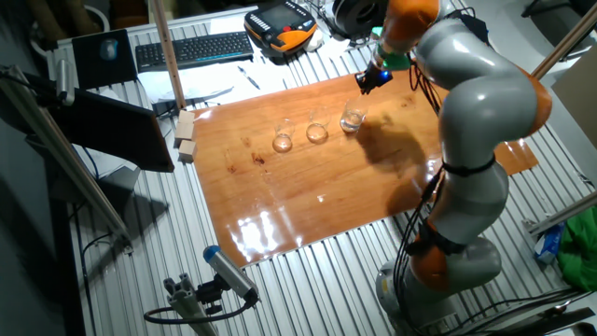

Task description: Stir the beaker with a glass rod

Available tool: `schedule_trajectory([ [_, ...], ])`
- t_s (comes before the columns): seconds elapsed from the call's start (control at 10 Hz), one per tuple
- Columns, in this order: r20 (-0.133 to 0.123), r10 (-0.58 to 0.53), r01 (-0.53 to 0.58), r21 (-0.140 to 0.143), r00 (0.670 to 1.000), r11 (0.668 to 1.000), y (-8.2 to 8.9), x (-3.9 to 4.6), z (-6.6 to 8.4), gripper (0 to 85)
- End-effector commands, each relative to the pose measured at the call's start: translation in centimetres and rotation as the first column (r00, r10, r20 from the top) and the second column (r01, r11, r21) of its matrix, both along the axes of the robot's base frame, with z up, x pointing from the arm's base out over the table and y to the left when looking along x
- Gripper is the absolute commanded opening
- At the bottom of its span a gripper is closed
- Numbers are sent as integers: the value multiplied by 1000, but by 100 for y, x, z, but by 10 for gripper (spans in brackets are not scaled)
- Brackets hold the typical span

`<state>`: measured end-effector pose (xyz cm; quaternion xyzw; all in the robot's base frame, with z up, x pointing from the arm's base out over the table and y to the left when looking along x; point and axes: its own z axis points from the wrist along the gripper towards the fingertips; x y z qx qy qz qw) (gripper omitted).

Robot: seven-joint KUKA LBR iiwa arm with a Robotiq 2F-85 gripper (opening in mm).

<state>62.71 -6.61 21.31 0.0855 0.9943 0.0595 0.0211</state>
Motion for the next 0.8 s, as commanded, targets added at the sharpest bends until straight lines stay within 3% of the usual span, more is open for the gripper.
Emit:
schedule_trajectory([
  [0.0,-122,-91,103,98,988,990,-5,0,17,0],
  [0.1,-182,-82,95,67,980,993,-14,-7,40,0],
  [0.2,-226,-79,92,50,971,994,-19,-12,55,0],
  [0.4,-276,-38,34,-19,960,999,-39,-25,94,0],
  [0.6,-290,-21,5,-56,957,998,-49,-28,125,0],
  [0.7,-247,0,-17,-67,969,998,-54,-22,128,0],
])
